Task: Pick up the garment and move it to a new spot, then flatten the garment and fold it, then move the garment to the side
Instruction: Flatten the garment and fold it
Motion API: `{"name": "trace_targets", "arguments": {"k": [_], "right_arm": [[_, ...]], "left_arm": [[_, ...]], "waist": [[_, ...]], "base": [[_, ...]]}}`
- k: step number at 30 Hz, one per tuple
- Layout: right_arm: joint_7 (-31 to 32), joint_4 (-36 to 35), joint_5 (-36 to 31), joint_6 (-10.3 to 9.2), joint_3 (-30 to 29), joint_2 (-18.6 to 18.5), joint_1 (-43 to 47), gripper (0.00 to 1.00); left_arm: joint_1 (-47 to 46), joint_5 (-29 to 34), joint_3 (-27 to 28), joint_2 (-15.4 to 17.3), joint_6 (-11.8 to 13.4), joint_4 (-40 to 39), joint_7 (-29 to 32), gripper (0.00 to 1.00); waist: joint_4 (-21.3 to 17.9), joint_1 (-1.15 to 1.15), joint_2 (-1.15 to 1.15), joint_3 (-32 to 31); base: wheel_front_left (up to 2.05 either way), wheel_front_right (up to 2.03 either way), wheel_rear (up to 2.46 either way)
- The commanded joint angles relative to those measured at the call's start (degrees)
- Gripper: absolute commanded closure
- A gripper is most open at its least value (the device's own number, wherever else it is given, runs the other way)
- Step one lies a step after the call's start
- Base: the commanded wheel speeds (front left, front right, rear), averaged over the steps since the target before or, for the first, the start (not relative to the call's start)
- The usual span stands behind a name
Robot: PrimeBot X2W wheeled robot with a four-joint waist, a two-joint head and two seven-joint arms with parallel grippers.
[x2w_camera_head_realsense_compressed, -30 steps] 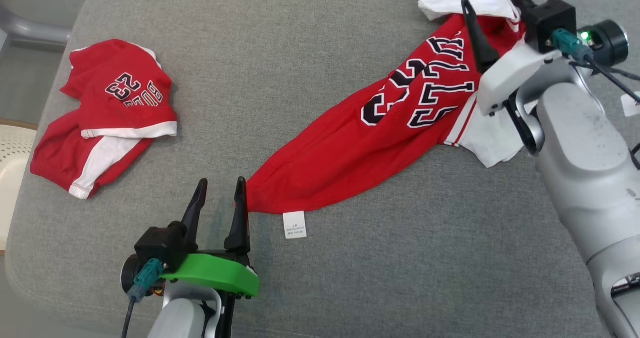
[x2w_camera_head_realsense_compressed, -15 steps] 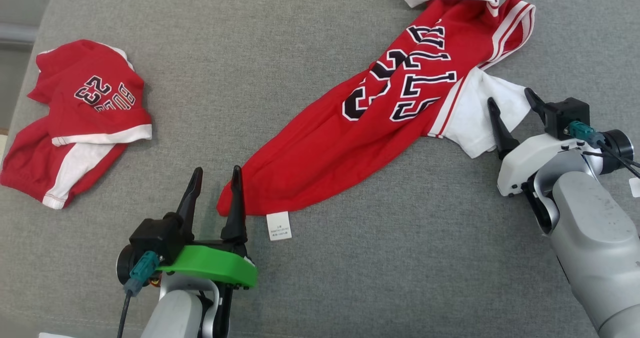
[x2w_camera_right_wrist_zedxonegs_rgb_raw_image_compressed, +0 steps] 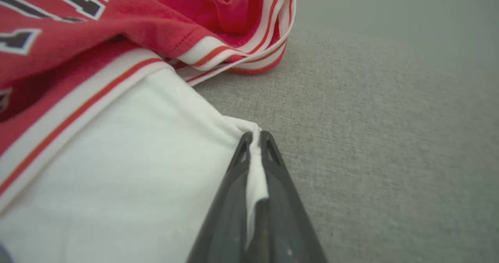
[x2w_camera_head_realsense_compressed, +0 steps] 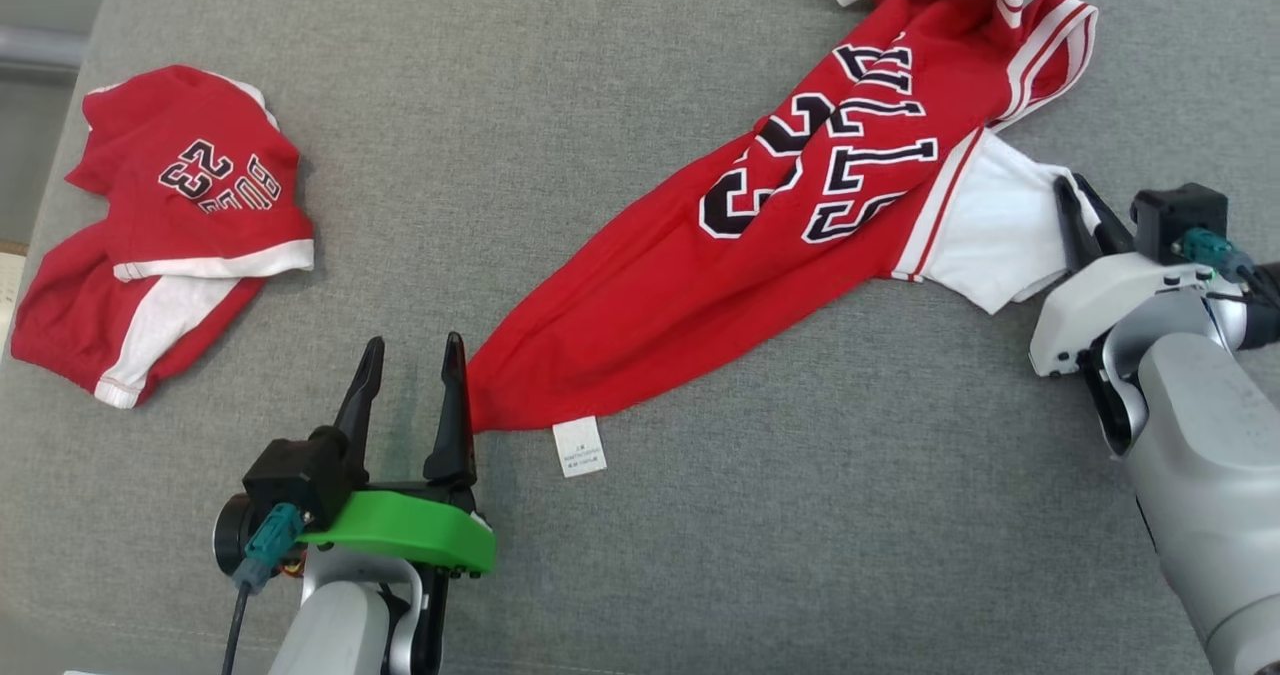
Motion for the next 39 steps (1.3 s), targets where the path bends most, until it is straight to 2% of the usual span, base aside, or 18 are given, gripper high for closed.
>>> {"name": "trace_targets", "arguments": {"k": [1, 9, 14, 15, 16, 22, 27, 30, 39], "right_arm": [[0.2, -0.2, 0.5, -0.12, -1.1, -0.2, 2.7, 1.00], [0.1, -8.3, -0.2, -0.12, -10.0, 1.9, 13.7, 1.00], [0.1, -13.0, -1.6, -0.10, -14.7, 6.0, 21.4, 1.00], [0.1, -14.1, -2.1, -0.11, -15.3, 6.5, 22.4, 0.69], [0.1, -15.5, -2.8, -0.11, -15.9, 7.1, 23.7, 0.00], [0.1, -22.4, -5.2, -0.10, -16.4, 10.4, 29.7, 0.00], [0.1, -29.4, -6.6, -0.10, -14.5, 11.3, 33.2, 0.00], [0.1, -32.8, -5.3, -0.10, -14.8, 11.3, 34.7, 0.00], [0.1, -32.9, -2.3, -0.10, -10.5, 11.5, 37.4, 0.00]], "left_arm": [[0.9, 0.6, 0.5, 0.2, -0.1, 0.3, 0.0, 0.00], [4.2, 2.0, 2.5, 0.2, -0.4, 2.4, 0.0, 0.00], [7.2, 2.6, 4.1, 0.2, -0.2, 3.5, 0.0, 0.00], [7.7, 2.6, 4.5, 0.2, 0.0, 3.5, 0.0, 0.00], [8.4, 2.6, 4.9, 0.2, 0.1, 3.5, 0.0, 0.00], [11.3, 3.4, 6.5, 0.2, 0.1, 4.1, 0.0, 0.00], [12.8, 4.1, 7.1, 0.2, 0.4, 4.2, 0.0, 0.00], [13.8, 4.6, 7.3, 0.2, 0.6, 3.9, 0.0, 0.00], [15.5, 5.1, 7.6, 0.2, 1.1, 3.1, 0.0, 0.00]], "waist": [[-1.5, 0.00, 0.00, -2.0], [-5.5, 0.00, 0.00, -8.3], [-7.4, 0.00, 0.00, -12.5], [-7.8, 0.00, 0.00, -13.1], [-8.2, 0.00, 0.00, -13.8], [-9.5, 0.00, 0.00, -16.7], [-10.0, 0.00, 0.00, -18.6], [-10.3, 0.00, 0.00, -19.6], [-10.4, 0.00, 0.00, -20.7]], "base": [[0.00, 0.00, 0.00], [0.00, 0.00, 0.00], [0.00, 0.00, 0.00], [0.00, 0.00, 0.00], [0.00, 0.00, 0.00], [0.00, 0.00, 0.00], [0.00, 0.00, 0.00], [0.00, 0.00, 0.00], [0.00, 0.00, 0.00]]}}
